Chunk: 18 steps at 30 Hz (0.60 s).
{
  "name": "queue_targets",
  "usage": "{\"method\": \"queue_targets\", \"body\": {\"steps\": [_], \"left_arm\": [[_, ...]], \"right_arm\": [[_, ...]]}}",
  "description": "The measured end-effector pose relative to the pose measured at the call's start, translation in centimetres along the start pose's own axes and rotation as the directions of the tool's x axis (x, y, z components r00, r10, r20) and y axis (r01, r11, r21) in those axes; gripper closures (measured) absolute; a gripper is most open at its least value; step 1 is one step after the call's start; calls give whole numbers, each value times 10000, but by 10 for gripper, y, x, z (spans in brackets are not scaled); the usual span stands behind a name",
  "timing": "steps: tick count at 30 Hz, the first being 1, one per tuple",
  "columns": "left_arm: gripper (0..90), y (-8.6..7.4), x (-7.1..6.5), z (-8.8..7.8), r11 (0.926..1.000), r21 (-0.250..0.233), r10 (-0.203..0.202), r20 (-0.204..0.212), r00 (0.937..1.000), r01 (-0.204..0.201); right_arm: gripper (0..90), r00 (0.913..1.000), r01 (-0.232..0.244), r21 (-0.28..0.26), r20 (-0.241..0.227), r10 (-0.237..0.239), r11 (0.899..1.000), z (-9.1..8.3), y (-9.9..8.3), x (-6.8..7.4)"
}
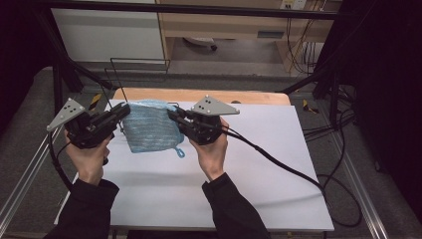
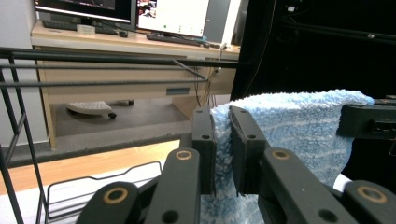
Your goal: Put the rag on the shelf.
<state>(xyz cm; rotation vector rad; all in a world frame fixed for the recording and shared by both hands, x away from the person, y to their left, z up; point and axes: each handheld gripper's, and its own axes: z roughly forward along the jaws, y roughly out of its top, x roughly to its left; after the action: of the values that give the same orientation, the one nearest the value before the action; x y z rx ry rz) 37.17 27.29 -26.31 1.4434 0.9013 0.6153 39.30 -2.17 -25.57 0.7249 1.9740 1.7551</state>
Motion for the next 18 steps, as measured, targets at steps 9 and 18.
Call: {"method": "queue_targets", "body": {"steps": [9, 18], "left_arm": [[809, 20, 7, -1, 9983, -576, -64, -106, 9999, 58], [811, 36, 14, -1, 9949, -1006, -113, -247, 9996, 87]], "right_arm": [[813, 9994, 320, -423, 132, -315, 9986, 9, 22, 2], [813, 9987, 477, -670, 225, -463, 9966, 19, 37, 3]]}}
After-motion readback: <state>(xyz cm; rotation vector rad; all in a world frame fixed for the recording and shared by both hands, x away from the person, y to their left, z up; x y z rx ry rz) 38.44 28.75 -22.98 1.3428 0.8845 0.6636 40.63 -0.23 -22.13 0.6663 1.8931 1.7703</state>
